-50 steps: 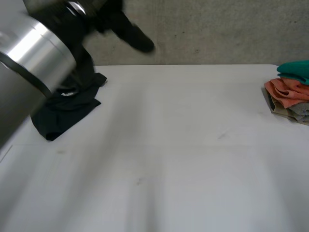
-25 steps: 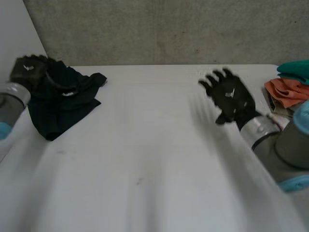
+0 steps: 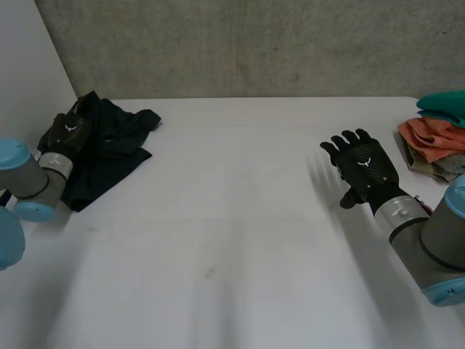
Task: Fold the laundry.
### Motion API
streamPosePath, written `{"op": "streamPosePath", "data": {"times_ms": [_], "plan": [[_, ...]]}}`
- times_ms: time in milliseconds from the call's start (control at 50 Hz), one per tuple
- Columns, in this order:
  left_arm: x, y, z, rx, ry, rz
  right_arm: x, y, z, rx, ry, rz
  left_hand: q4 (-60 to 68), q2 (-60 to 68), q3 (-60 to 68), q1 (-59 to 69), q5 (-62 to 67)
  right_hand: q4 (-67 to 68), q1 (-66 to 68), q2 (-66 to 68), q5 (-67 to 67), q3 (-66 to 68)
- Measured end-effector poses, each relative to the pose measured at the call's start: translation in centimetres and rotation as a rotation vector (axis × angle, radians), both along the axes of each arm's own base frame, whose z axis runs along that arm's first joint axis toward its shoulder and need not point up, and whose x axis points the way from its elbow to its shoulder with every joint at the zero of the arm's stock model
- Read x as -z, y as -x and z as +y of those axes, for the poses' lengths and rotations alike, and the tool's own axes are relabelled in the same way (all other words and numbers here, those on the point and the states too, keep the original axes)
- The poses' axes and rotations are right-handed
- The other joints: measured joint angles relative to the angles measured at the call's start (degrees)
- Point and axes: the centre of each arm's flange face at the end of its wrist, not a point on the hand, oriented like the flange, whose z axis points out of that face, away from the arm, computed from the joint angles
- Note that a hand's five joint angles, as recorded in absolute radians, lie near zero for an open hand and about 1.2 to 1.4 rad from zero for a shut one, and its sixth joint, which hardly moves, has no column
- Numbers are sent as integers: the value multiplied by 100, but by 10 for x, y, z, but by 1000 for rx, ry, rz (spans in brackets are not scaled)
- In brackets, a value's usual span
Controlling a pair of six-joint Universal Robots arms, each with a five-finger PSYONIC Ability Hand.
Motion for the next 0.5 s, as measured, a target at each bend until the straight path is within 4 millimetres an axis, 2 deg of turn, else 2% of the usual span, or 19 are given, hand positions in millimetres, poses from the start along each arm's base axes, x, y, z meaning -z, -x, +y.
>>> {"op": "streamPosePath", "data": {"times_ms": [100,180,200,220,280,300,320,340,360,380,420,460,500], "plan": [[-11,6,-3,-1,44,-11,0,0,0,3,0,4,146,158,212,0,22,0,0,0,0,0],[-38,11,2,-22,62,-13,-3,2,0,6,6,4,147,160,278,0,22,0,0,0,0,0],[-38,11,2,-22,62,-13,-3,2,0,6,6,4,147,160,278,0,22,0,0,0,0,0],[-64,17,9,-31,79,0,-5,3,0,9,12,1,147,167,291,0,22,0,0,0,0,0],[-101,28,24,-23,111,38,-9,4,-1,14,21,-4,147,166,291,0,22,0,0,0,0,0],[-123,36,34,-8,135,65,-11,5,-1,17,26,-7,147,167,291,0,22,0,0,0,0,0],[-129,39,38,-2,142,75,-11,6,-1,18,27,-8,147,167,291,0,22,0,0,0,0,0],[-151,48,52,24,168,106,-13,7,-2,22,32,-11,149,167,291,0,22,0,0,0,0,0],[-151,48,52,24,168,106,-13,7,-2,22,32,-11,149,167,291,0,22,0,0,0,0,0],[-180,64,74,71,204,155,-16,9,-3,28,38,-16,167,167,291,0,22,0,0,0,0,0],[-210,87,108,155,237,214,-19,12,-5,39,45,-25,182,167,291,0,22,0,0,0,0,0],[-228,107,139,238,245,255,-23,17,-8,54,51,-37,216,167,291,0,34,0,1,0,0,0],[-235,125,166,315,231,280,-27,21,-11,69,57,-49,233,167,291,0,86,0,1,0,0,0]]}}
